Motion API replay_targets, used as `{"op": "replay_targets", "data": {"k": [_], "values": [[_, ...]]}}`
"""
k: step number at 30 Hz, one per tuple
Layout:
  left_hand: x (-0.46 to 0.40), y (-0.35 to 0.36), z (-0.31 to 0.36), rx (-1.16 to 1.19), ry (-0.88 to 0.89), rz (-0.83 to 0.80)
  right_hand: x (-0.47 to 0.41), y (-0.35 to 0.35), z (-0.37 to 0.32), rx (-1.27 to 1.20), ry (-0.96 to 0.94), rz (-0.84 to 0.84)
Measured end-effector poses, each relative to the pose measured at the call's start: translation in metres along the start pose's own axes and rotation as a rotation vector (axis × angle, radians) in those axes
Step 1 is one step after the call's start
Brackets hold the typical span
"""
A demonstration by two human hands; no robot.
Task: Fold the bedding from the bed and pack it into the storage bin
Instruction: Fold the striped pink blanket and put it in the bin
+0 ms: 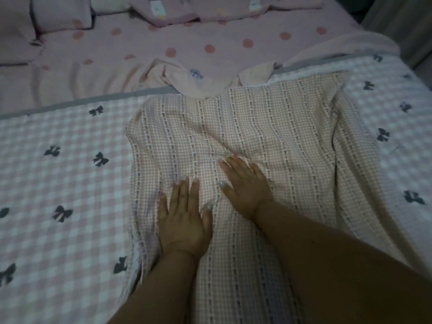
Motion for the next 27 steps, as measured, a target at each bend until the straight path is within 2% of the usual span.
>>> {"op": "replay_targets", "data": {"k": [3,5,8,10,13,15,18,20,21,23,24,25,27], "values": [[0.000,-0.002,0.000,0.017,0.000,0.037,-0.007,0.001,0.001,-0.141,0.011,-0.244],[0.003,-0.004,0.001,0.031,0.011,0.046,0.002,-0.003,0.002,-0.200,-0.018,-0.337],[0.000,-0.004,-0.002,0.060,0.038,-0.007,0.050,-0.007,0.027,-0.119,-0.004,-0.270],[-0.001,-0.006,-0.002,0.061,0.064,-0.069,0.097,-0.010,0.081,-0.046,0.136,-0.167],[-0.004,-0.003,-0.015,-0.007,0.043,-0.207,0.152,-0.013,0.168,-0.082,0.386,-0.139],[0.004,-0.004,-0.033,-0.065,-0.060,-0.292,0.168,-0.013,0.201,-0.117,0.487,-0.187],[0.029,-0.016,-0.051,-0.106,-0.291,-0.391,0.177,-0.013,0.205,-0.147,0.561,-0.240],[0.045,-0.032,-0.033,-0.111,-0.366,-0.291,0.180,-0.015,0.182,-0.160,0.589,-0.227],[0.051,-0.039,-0.009,-0.114,-0.313,-0.180,0.180,-0.013,0.161,-0.156,0.554,-0.210],[0.068,-0.034,0.056,-0.112,-0.016,-0.014,0.181,0.000,0.101,-0.075,0.353,-0.168],[0.082,-0.016,0.087,-0.120,0.156,-0.027,0.186,0.011,0.075,-0.027,0.250,-0.166],[0.096,0.003,0.104,-0.135,0.260,-0.106,0.191,0.020,0.060,0.013,0.186,-0.177],[0.111,0.024,0.090,-0.150,0.241,-0.183,0.196,0.027,0.072,0.060,0.174,-0.193]]}}
Point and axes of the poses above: each hand's wrist, its own x-axis away from the middle knuckle, its own y-axis out of the palm, z = x × y, the point moved 8 cm from there along -x, towards the middle knuckle, and after that the axes turned 13 degrees about -z, right-handed, at the moved point
